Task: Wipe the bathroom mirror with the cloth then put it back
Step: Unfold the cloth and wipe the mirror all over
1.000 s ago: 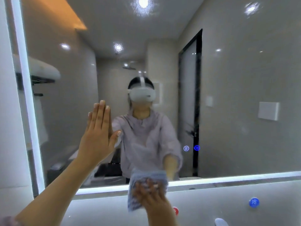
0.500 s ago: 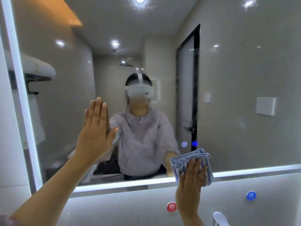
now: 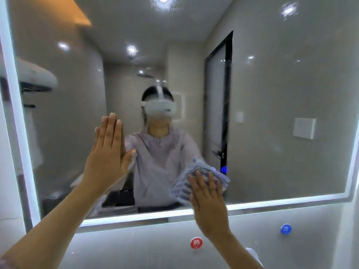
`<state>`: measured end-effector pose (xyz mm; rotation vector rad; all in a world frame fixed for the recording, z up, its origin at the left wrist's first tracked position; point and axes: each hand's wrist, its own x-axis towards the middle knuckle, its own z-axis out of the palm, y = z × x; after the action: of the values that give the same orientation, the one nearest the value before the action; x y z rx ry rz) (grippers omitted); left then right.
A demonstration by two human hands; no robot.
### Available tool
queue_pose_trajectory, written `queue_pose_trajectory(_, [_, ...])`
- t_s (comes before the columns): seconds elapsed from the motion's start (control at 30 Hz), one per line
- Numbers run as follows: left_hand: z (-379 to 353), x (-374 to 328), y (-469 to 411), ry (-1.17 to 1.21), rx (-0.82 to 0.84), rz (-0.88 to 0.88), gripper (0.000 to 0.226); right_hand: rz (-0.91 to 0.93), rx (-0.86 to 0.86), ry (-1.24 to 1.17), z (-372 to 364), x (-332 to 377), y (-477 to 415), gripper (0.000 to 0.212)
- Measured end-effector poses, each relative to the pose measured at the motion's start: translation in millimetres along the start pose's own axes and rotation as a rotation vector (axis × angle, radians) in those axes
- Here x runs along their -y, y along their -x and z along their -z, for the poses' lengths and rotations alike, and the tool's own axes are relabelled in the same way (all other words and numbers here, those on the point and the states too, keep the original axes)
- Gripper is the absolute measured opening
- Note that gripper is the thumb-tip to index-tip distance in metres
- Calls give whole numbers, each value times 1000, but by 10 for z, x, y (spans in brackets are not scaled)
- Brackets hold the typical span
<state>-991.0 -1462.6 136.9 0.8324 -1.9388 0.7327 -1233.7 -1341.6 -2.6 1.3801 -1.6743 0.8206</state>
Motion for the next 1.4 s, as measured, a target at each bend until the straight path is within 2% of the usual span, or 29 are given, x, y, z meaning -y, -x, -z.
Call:
queue_pose_trajectory(0.1, [22, -8, -2, -9, 24, 7, 78, -188, 3, 5, 42, -87, 40, 50])
queue_pose_trajectory(0.2, [28, -16, 5, 0, 21, 11, 79, -347, 87, -34, -46, 186, 42, 53])
queue_pose_trajectory(0.23, [27, -16, 6, 3, 17, 11, 79, -284, 120, -25, -98, 296, 71, 53])
queue_pose_trajectory(0.37, [16, 3, -1, 10, 29, 12, 80, 349, 148, 20, -279, 443, 280, 53])
queue_pose_trajectory(0.43, [-8, 20, 3, 2, 32, 3, 81, 422, 134, 21, -292, 326, 261, 57])
queue_pose_trajectory(0.5, [-30, 37, 5, 1, 26, -3, 81, 344, 107, 4, -262, 178, 256, 52])
queue_pose_trajectory(0.57, [-48, 52, 5, 1, 26, -4, 80, 187, 27, 13, -247, -14, 284, 47])
queue_pose_trajectory(0.67, [-75, 66, 5, -1, 13, -9, 79, 4, -23, 44, -202, -331, 385, 50])
queue_pose_trajectory(0.8, [-81, 65, -2, 34, 12, 1, 78, -243, 56, 132, -63, -694, 336, 53])
queue_pose_trajectory(0.87, [-81, 68, -5, 40, 19, 0, 78, -399, 46, 154, 14, -750, 187, 47])
queue_pose_trajectory(0.93, [-79, 70, -5, 39, 31, -1, 79, -480, 8, 122, 109, -746, 16, 49])
queue_pose_trajectory(0.97, [-75, 69, -3, 40, 35, -1, 79, -466, -18, 117, 135, -723, -39, 49])
queue_pose_trajectory(1.03, [-60, 61, -8, 42, 34, -5, 78, -295, -56, 174, 97, -621, -63, 49])
queue_pose_trajectory(1.13, [-12, 19, -11, 59, 22, -3, 77, 35, 63, 177, 30, -493, -14, 52])
queue_pose_trajectory(1.23, [86, -49, -21, 81, 24, 39, 78, 209, 120, 130, 167, -538, -127, 54])
queue_pose_trajectory(1.3, [176, -118, -33, 111, 38, 95, 80, 175, 121, 85, 321, -672, -265, 51])
queue_pose_trajectory(1.4, [275, -278, -36, 117, 35, 119, 76, -85, 41, 11, 560, -998, -624, 52])
